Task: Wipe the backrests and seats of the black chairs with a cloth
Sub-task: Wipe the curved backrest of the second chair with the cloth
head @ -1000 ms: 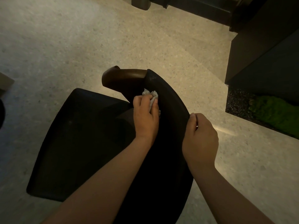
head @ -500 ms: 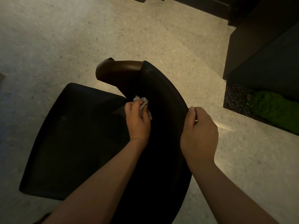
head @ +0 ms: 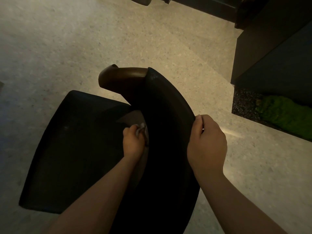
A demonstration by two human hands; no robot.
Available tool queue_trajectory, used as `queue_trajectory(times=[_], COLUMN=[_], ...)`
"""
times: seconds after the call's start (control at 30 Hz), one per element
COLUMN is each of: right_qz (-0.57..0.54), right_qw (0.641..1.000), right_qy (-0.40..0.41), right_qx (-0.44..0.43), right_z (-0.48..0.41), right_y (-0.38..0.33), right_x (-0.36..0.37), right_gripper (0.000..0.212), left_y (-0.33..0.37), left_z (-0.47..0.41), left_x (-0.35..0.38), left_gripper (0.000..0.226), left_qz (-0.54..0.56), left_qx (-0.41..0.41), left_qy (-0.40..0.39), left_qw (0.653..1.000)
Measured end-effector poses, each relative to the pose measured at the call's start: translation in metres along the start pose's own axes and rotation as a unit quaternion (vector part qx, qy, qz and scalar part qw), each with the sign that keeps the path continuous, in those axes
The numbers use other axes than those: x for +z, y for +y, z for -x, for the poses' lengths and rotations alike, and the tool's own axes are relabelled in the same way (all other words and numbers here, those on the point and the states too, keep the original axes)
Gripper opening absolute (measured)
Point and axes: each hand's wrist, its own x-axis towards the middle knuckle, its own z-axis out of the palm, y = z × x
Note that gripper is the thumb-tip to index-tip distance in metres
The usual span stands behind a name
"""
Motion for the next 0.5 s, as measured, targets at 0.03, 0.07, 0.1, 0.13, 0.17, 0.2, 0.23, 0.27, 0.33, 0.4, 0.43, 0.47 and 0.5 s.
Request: queue_trajectory(times=[0.03,0.07,0.1,0.13,0.17,0.2,0.23,0.27,0.33,0.4,0.43,0.47,0.5], right_qz=[0.003,0.007,0.011,0.014,0.017,0.02,0.023,0.026,0.032,0.04,0.044,0.047,0.05], right_qw=[1.0,1.0,1.0,1.0,1.0,1.0,1.0,1.0,0.999,0.999,0.999,0.999,0.999], right_qy=[-0.001,-0.002,-0.003,-0.005,-0.007,-0.01,-0.012,-0.013,-0.01,-0.009,-0.009,-0.008,-0.009], right_qx=[-0.001,0.001,0.002,0.003,0.004,0.005,0.007,0.007,0.006,0.008,0.009,0.009,0.008], right_z=[0.0,0.0,0.0,0.0,0.0,0.001,0.0,0.0,0.0,0.0,0.0,0.0,0.0], right_y=[0.0,-0.001,-0.001,-0.003,-0.003,-0.004,-0.003,-0.003,-0.003,-0.003,-0.003,-0.003,-0.003], right_x=[0.0,-0.001,-0.001,-0.002,-0.002,-0.002,-0.002,-0.002,-0.002,-0.001,-0.001,0.0,0.0], right_gripper=[0.031,0.03,0.03,0.03,0.03,0.03,0.03,0.03,0.03,0.03,0.03,0.03,0.031], left_y=[0.006,0.014,0.024,0.036,0.049,0.063,0.077,0.091,0.115,0.133,0.141,0.146,0.149], left_z=[0.001,0.003,0.006,0.01,0.015,0.02,0.026,0.03,0.035,0.034,0.032,0.03,0.029], left_x=[-0.003,-0.006,-0.009,-0.012,-0.014,-0.016,-0.017,-0.017,-0.016,-0.007,-0.001,0.006,0.012], left_gripper=[0.025,0.026,0.025,0.023,0.019,0.016,0.012,0.01,0.009,0.013,0.016,0.019,0.023], left_qz=[0.005,0.006,0.004,0.004,0.008,0.018,0.031,0.043,0.04,0.013,-0.005,-0.03,-0.065], left_qx=[0.016,0.039,0.068,0.098,0.129,0.161,0.192,0.221,0.276,0.318,0.333,0.344,0.351], left_qy=[0.019,0.043,0.071,0.1,0.126,0.145,0.158,0.17,0.191,0.19,0.181,0.174,0.175], left_qw=[1.0,0.998,0.995,0.99,0.984,0.976,0.968,0.96,0.941,0.929,0.925,0.922,0.918])
